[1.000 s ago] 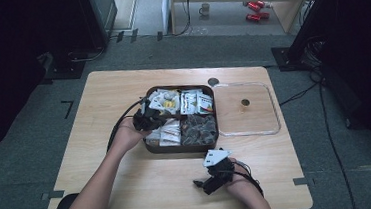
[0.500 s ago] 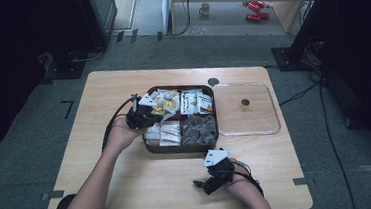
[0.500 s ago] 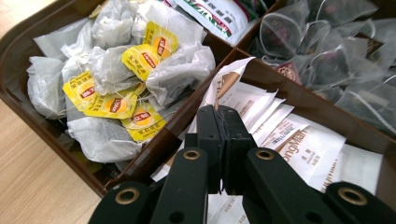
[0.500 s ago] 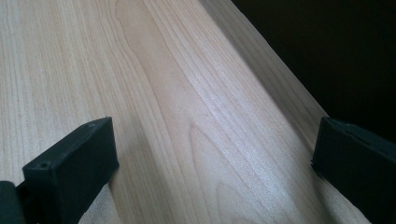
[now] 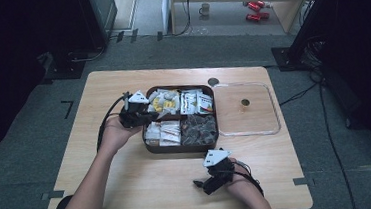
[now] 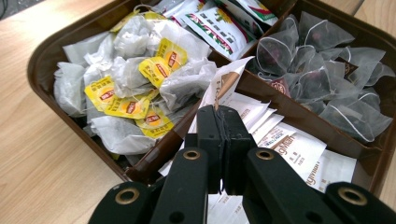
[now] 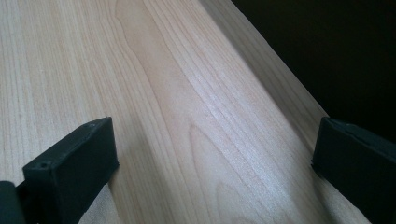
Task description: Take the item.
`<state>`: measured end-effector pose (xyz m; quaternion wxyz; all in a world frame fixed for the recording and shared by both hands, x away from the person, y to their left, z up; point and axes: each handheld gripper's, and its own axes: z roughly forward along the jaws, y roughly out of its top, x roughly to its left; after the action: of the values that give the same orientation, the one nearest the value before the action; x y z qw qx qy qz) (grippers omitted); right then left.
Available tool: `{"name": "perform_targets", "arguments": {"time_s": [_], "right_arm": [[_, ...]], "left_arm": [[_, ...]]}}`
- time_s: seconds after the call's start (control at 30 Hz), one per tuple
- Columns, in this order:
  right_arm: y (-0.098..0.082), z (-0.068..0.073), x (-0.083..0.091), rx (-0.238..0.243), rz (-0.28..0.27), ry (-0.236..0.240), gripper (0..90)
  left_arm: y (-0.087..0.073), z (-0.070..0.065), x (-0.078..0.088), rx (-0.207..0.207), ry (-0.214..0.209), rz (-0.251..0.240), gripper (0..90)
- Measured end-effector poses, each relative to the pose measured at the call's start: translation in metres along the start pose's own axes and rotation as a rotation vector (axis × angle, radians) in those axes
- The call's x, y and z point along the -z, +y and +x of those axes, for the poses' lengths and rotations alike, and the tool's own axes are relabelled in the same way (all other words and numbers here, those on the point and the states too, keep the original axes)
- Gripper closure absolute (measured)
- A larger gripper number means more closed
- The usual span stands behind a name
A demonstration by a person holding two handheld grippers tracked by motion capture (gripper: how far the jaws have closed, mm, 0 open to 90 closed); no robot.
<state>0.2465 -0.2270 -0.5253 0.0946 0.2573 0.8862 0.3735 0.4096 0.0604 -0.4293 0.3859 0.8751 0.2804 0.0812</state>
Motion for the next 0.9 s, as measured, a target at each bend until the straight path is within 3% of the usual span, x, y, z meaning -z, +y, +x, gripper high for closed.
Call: {"name": "perform_targets", "arguments": {"time_s": [0.23,0.47,0.77,0.9], "right_arm": [[0.000,0.000,0.000,0.000,0.000,0.000,0.0],[0.000,0.000,0.000,0.001,0.000,0.000,0.0],[0.000,0.000,0.000,0.002,0.001,0.001,0.0],[0.000,0.000,0.000,0.003,0.001,0.002,0.0]], "left_arm": [[0.000,0.004,0.016,0.035,-0.013,-0.048,90.0],[-0.003,0.009,0.026,0.066,-0.008,-0.066,89.9],[-0.007,0.013,0.038,0.086,0.009,-0.088,89.8],[-0.011,0.018,0.046,0.113,0.021,-0.101,89.8]]}}
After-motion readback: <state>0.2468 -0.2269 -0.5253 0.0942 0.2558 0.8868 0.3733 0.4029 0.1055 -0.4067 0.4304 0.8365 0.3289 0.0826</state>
